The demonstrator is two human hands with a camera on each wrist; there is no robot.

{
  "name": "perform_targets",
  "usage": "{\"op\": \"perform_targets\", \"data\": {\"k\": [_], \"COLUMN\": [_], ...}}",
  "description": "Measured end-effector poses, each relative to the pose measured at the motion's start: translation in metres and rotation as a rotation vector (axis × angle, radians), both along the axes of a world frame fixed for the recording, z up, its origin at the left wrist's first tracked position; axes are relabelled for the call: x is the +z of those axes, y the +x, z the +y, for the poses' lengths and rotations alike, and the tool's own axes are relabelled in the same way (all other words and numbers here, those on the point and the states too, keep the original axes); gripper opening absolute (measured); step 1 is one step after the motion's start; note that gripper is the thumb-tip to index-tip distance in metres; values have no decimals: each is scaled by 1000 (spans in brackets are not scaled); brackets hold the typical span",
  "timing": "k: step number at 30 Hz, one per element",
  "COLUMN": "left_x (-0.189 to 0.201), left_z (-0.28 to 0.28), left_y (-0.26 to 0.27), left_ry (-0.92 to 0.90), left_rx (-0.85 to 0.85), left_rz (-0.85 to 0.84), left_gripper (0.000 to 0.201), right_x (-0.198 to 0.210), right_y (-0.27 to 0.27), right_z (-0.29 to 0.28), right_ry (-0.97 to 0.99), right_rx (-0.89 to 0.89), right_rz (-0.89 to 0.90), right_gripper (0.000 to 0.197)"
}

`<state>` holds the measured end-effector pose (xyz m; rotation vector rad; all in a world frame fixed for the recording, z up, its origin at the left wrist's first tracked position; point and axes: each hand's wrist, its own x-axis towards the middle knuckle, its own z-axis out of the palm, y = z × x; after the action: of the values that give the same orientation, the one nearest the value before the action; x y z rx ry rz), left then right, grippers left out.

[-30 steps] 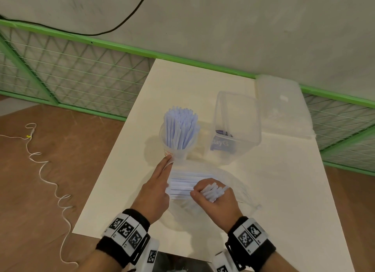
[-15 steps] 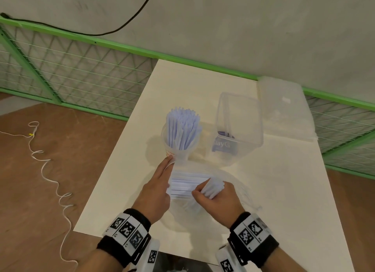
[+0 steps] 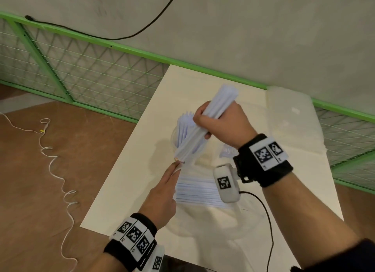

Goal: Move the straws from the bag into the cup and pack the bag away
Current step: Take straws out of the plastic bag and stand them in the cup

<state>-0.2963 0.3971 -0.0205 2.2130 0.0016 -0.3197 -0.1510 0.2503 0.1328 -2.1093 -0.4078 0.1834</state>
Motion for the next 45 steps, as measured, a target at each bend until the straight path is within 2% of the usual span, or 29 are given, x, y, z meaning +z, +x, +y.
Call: {"op": "perform_targets", "data": {"k": [6, 10, 11, 14, 16, 17, 19, 21, 24, 26, 31, 34, 36, 39, 42, 43, 45], "left_x": [2, 3, 4, 4, 4, 4, 3, 5, 6, 5, 3, 5, 6, 5, 5, 4, 1], "left_z": [1, 0, 0, -1, -1, -1, -1, -1, -2, -2, -2, -4, -5, -5, -6, -6, -6], "left_y": [-3, -2, -2, -2, -2, -2, -3, -2, -2, -2, -4, -3, -2, -2, -1, -1, 0], "left_ry": [13, 18, 21, 24, 21, 17, 12, 9, 15, 23, 30, 41, 45, 41, 47, 51, 44], "left_rx": [0, 3, 4, 3, 3, 4, 5, 3, -3, -6, -15, -8, -4, 2, -1, -5, -19], "left_rz": [-25, -25, -26, -32, -35, -35, -35, -39, -31, -25, -5, 6, 12, 23, 49, 55, 50], "left_gripper": [92, 92, 92, 92, 92, 92, 93, 93, 93, 94, 95, 94, 93, 93, 95, 96, 97], "right_x": [10, -10, -19, -45, -52, -55, -61, -68, -88, -100, -103, -108, -106, -85, -68, -71, -88], "right_y": [19, 24, 25, 24, 16, 10, -2, -14, -24, -24, -17, -17, -16, -23, -51, -64, -90], "right_z": [2, 0, -1, -5, -5, -5, -4, -1, 5, 8, 15, 19, 20, 17, 2, -5, -17], "right_ry": [-110, -215, -230, -129, -17, 20, -12, -173, -493, -614, -521, -699, -752, -633, -371, -318, -383], "right_rx": [-50, 17, 15, -31, -89, -108, -93, -25, 103, 129, 88, 208, 207, 138, 196, 247, 355], "right_rz": [-128, -82, -57, -47, -122, -187, -362, -469, -458, -460, -519, -592, -581, -591, -676, -638, -397], "right_gripper": [12, 2, 8, 53, 74, 78, 77, 73, 68, 62, 60, 54, 54, 51, 39, 35, 29]}}
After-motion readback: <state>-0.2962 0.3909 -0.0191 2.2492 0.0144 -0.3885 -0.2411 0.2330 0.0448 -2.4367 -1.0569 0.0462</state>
